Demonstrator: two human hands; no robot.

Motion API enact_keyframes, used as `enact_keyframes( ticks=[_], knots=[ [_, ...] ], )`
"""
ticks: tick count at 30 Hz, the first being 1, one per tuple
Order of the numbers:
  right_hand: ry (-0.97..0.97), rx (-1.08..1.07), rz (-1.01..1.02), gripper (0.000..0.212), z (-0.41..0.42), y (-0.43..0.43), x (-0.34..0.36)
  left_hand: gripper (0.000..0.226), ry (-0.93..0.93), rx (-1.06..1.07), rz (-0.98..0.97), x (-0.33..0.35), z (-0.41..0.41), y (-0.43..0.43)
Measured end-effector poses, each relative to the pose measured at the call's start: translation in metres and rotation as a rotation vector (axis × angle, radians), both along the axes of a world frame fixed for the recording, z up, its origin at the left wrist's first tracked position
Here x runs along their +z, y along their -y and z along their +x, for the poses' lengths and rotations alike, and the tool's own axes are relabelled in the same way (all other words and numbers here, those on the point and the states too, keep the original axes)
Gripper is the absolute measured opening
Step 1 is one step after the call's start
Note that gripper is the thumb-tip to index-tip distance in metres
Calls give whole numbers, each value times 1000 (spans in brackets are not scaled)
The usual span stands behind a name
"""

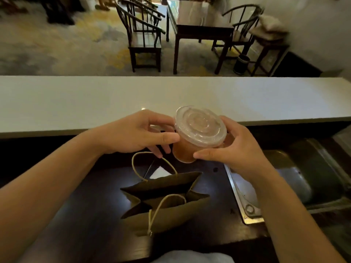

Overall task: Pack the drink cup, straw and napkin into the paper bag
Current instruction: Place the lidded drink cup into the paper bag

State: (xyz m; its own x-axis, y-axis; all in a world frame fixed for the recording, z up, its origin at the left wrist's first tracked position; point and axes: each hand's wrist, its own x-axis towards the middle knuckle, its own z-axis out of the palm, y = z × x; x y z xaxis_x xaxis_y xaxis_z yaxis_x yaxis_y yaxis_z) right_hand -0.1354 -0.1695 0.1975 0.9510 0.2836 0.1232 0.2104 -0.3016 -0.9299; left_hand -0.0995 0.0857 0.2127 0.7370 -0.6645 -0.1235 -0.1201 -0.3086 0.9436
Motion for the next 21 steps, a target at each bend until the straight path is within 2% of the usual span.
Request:
enact_keyframes(
  ticks=[3, 7, 10, 13, 16, 19, 21],
  knots=[
    [-5, 62, -34, 71, -14, -11, 8, 32, 24, 10, -41, -3, -22, -12],
    [38, 167, -204, 100, -25, -24, 7, 34, 42, 44, -9, -16, -43, -16],
    [78, 221, -358, 96, -26, -31, -1, 33, 50, 67, 57, -29, -56, -14],
    [42, 221, -410, 91, -26, -35, -12, 34, 39, 157, 136, -45, -70, -13],
    [-11, 213, -401, 89, -28, -37, -29, 20, 191, 245, 441, -62, -82, -10],
    [-29, 220, -388, 88, -30, -41, -45, 17, 382, 178, 789, -77, -88, 0],
    [-31, 239, -415, 88, -31, -42, -54, 18, 464, 108, 944, -89, -89, 5]
  ],
)
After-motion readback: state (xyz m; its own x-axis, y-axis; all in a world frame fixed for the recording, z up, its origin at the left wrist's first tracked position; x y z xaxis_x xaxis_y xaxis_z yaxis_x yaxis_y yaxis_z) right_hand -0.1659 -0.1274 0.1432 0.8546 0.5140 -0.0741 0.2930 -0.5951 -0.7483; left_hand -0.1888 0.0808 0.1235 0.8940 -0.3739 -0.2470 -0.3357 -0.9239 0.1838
